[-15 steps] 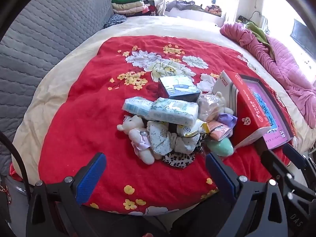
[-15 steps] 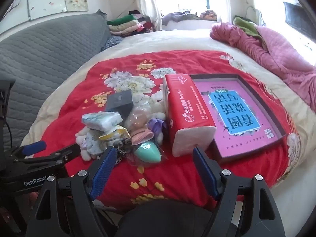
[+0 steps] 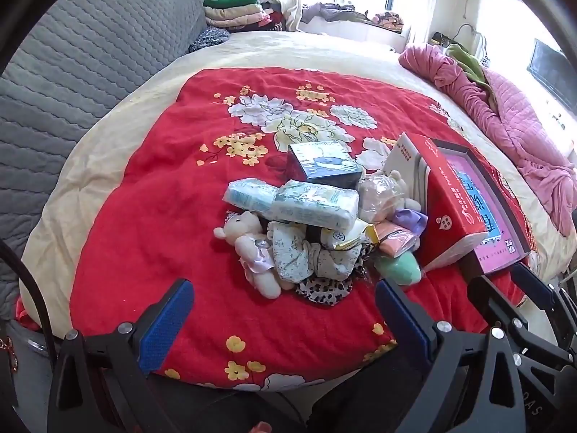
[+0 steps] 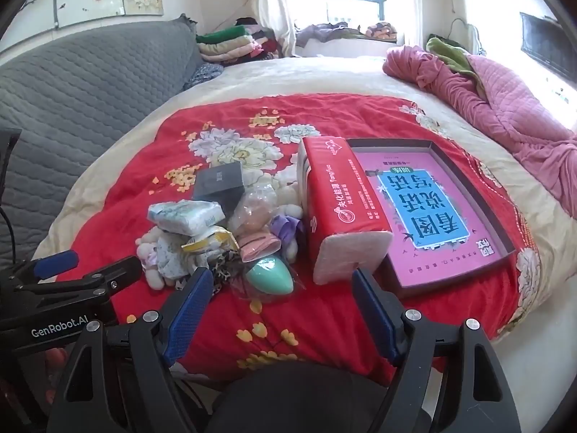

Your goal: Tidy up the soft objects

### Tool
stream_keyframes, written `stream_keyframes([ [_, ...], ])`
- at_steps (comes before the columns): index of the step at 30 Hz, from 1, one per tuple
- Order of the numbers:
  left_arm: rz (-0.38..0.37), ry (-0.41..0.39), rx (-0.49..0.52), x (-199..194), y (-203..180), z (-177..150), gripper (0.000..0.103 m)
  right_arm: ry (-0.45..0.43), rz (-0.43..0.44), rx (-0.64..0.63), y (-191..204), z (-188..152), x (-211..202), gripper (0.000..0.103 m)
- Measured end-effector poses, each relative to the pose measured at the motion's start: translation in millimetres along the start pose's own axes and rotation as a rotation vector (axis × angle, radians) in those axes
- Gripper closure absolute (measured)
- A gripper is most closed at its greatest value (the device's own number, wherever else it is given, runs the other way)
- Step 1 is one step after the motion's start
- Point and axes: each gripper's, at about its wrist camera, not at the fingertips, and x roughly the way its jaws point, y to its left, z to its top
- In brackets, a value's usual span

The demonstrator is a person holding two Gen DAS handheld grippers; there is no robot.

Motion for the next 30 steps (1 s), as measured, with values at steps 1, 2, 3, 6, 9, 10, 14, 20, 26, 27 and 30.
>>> stream_keyframes([
  [1, 0.0, -0.001, -0.001, -0.3, 0.1, -0.2, 0.002, -0.002, -0.001, -0.001, 0.6, 0.2, -0.8, 0.023],
  [2, 0.001, -0.003, -0.001, -0.9, 0.2, -0.4, 0.002, -0.005, -0.002, -0.004, 1.5, 0.6, -1.7, 0.023],
  [3, 0.003, 0.0, 0.001, 3.9, -1.5, 0.2, 0.002, -0.005, -0.001, -0.004, 1.3, 0.9, -2.0, 0.023],
  [6, 0.004, 0.001, 0.002, 6.4, -3.0, -0.1, 0.002, -0.01, -0.001, 0.001, 1.0, 2.8, -2.7, 0.023],
  [9, 0.0, 0.001, 0.001, 3.2, -0.6, 0.5, 0.002, -0.007, -0.001, -0.004, 2.4, 3.1, -2.8, 0.023],
  [10, 0.001, -0.001, 0.002, 2.7, -0.6, 0.4, 0.002, -0.003, -0.001, -0.004, 2.2, 2.8, -2.1, 0.023],
  [14, 0.002, -0.005, 0.012, 0.4, -1.8, -0.1, 0.002, -0.002, -0.001, -0.003, 1.5, 2.1, -2.1, 0.023],
  [20, 0.003, -0.004, 0.016, 0.2, -3.2, -0.6, 0.002, -0.004, -0.005, -0.005, 2.3, 1.4, -0.5, 0.023],
  [26, 0.006, 0.0, 0.02, 0.1, -4.4, -0.9, 0.002, -0.006, -0.007, -0.006, 1.7, 1.2, -1.0, 0.023],
  [27, 0.004, 0.001, 0.019, 0.2, -4.2, -1.0, 0.002, -0.006, -0.008, -0.005, 1.1, 1.9, -1.7, 0.023],
  [30, 0.006, 0.0, 0.021, 0.2, -4.3, -1.2, 0.002, -0.005, -0.008, -0.005, 1.0, 1.9, -2.0, 0.023],
])
